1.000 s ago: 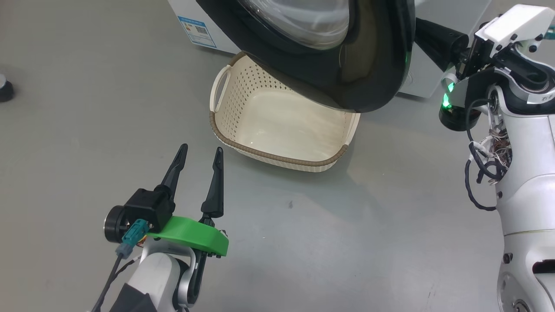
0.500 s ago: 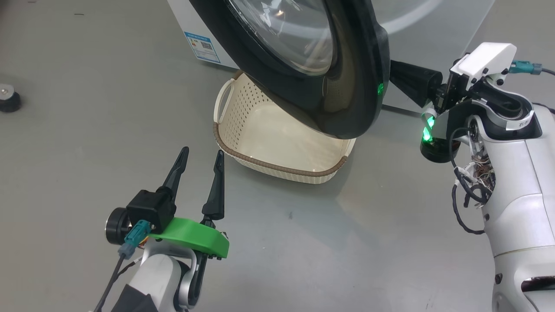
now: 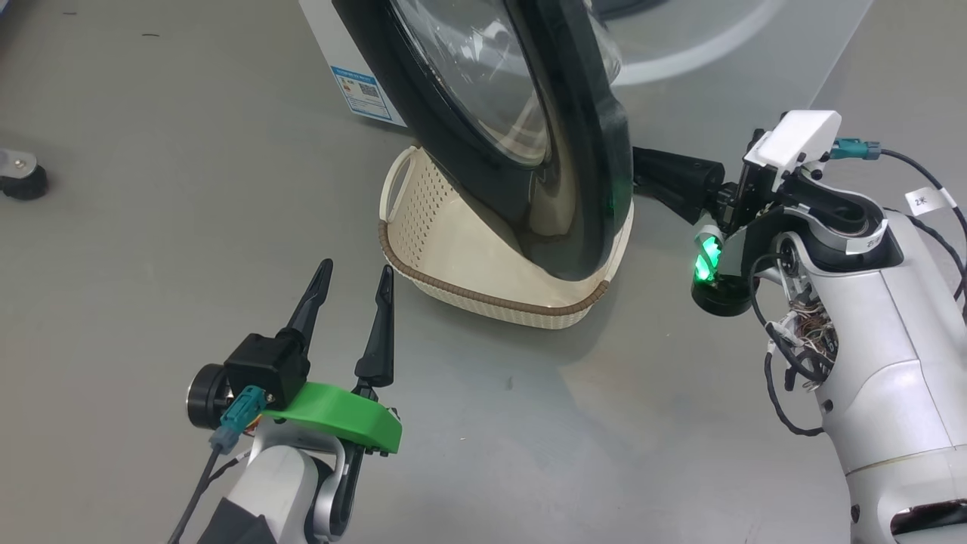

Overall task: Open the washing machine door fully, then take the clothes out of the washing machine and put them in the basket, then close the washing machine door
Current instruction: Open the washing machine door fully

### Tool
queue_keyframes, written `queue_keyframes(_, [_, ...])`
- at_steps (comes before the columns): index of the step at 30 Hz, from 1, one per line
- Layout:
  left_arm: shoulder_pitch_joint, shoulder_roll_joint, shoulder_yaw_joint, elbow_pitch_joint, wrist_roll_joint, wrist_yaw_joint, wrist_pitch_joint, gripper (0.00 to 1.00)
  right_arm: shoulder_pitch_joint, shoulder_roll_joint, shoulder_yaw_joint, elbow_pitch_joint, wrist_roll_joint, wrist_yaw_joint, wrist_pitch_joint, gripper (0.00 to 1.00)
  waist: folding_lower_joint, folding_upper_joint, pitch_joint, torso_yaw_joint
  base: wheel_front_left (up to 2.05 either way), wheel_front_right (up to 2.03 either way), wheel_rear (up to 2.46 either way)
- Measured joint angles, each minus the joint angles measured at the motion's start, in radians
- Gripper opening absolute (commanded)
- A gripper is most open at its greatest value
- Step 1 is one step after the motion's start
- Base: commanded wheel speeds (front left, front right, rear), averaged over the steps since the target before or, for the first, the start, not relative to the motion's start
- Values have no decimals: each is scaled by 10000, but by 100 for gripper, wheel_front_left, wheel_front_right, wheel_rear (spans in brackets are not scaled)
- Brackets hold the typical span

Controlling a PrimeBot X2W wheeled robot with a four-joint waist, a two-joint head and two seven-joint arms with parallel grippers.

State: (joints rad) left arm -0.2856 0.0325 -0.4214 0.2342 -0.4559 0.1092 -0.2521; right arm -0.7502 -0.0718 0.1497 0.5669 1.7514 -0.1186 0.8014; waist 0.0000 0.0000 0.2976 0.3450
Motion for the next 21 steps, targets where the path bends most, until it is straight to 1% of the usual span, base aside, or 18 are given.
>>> queue_keyframes(13, [158, 2, -88, 6, 13, 0, 0, 100, 284, -2, 1664, -604, 1386, -6, -71, 0, 0, 0, -79, 158, 0, 0, 0])
queue_keyframes(14, [158, 2, -88, 6, 15, 2, 0, 100, 306, 0, 1822, -694, 1505, -77, -73, 0, 0, 0, -83, 165, 0, 0, 0])
queue_keyframes(21, [166, 2, -90, 0, 13, 2, 0, 100, 436, 10, 2765, -1221, 1992, -75, -274, 0, 0, 0, -83, 193, 0, 0, 0])
